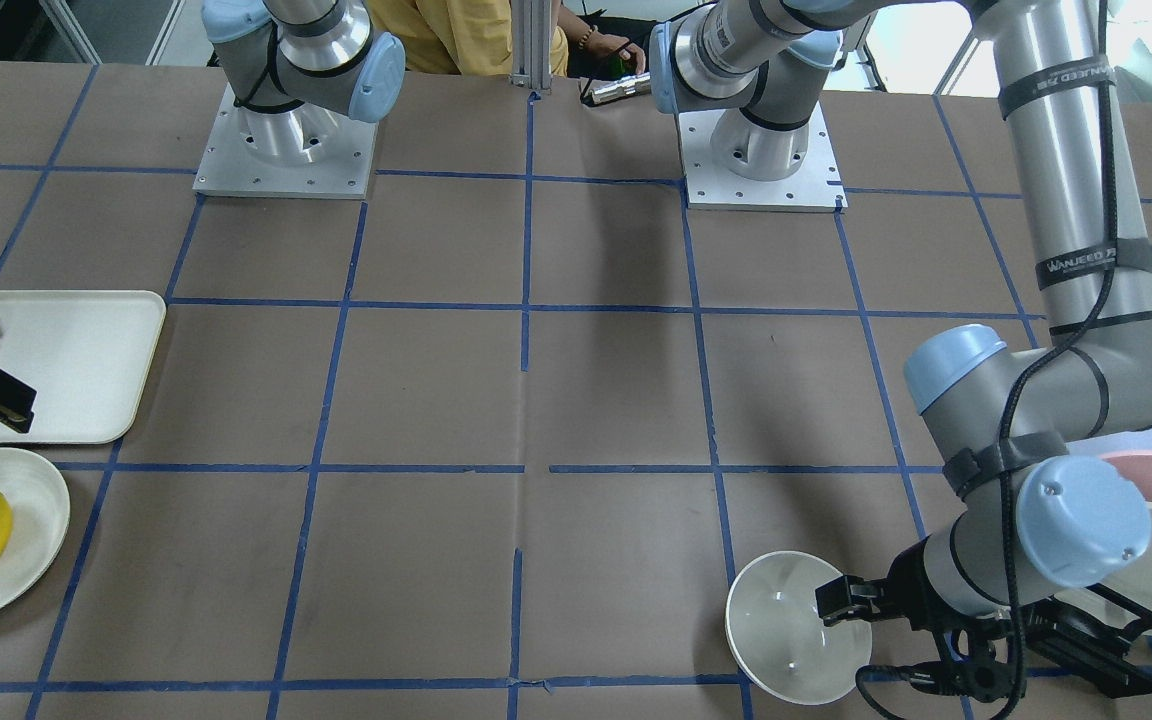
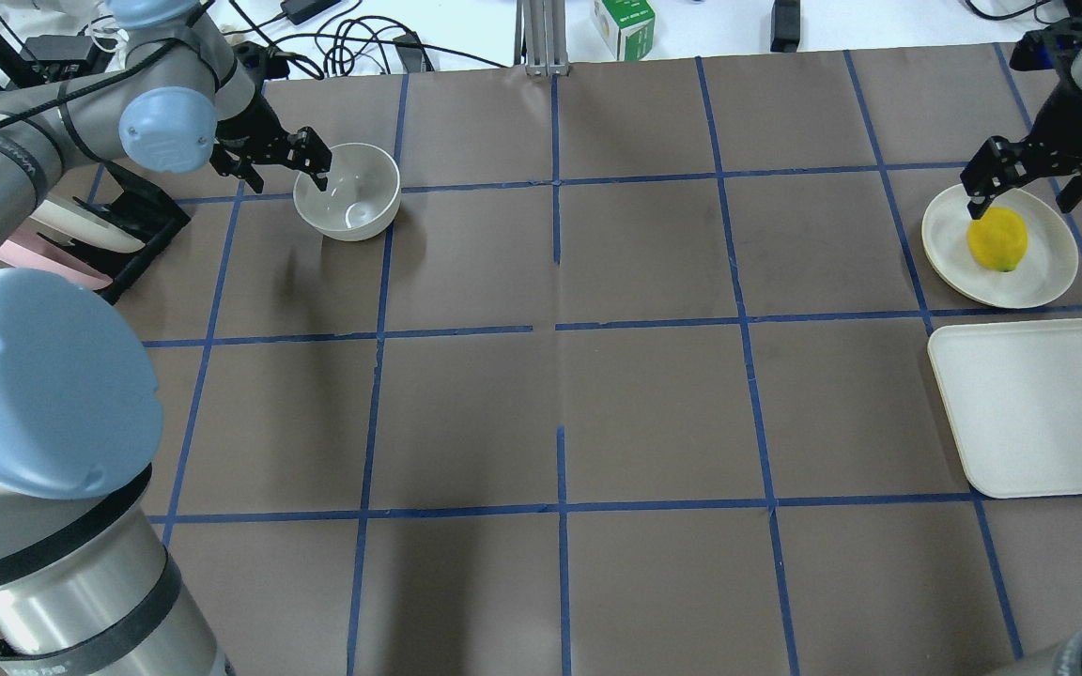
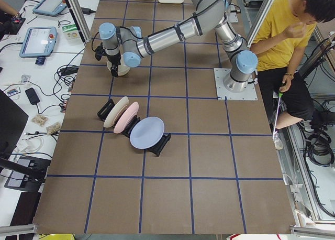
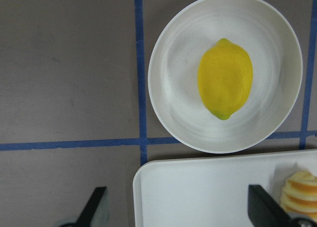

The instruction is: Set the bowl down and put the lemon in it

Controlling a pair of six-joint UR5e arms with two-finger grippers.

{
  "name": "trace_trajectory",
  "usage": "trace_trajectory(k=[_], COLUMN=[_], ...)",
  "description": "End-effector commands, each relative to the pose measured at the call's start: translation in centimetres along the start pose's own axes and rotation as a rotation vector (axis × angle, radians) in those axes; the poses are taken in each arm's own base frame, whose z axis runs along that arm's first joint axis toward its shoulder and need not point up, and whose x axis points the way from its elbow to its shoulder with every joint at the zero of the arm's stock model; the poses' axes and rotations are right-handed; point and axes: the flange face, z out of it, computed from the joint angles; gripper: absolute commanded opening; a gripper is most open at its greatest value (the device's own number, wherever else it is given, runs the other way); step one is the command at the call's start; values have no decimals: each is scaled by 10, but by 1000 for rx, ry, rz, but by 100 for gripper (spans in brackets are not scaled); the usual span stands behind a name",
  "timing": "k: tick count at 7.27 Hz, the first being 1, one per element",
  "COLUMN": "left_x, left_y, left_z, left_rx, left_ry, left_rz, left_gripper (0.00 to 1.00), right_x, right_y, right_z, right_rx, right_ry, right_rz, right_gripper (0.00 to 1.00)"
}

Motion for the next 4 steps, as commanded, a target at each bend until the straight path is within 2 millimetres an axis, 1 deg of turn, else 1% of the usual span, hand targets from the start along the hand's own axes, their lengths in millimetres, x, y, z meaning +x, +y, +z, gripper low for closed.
trace_trajectory(k=[1, 2, 3, 4], left_x=[2, 3, 3, 4], left_y=[-2, -1, -1, 0], left_z=[31, 31, 22, 29], left_rx=[-21, -24, -19, -28], left_ry=[5, 6, 4, 11], left_rz=[11, 15, 15, 12], left_gripper=[99, 77, 1, 0], right_x=[39, 46, 50, 51], right_y=[-32, -42, -47, -52], right_z=[52, 75, 86, 98], right_rx=[93, 102, 104, 105], right_ry=[46, 56, 53, 51], right_rz=[-60, -68, -56, -53], right_gripper=[100, 100, 100, 100])
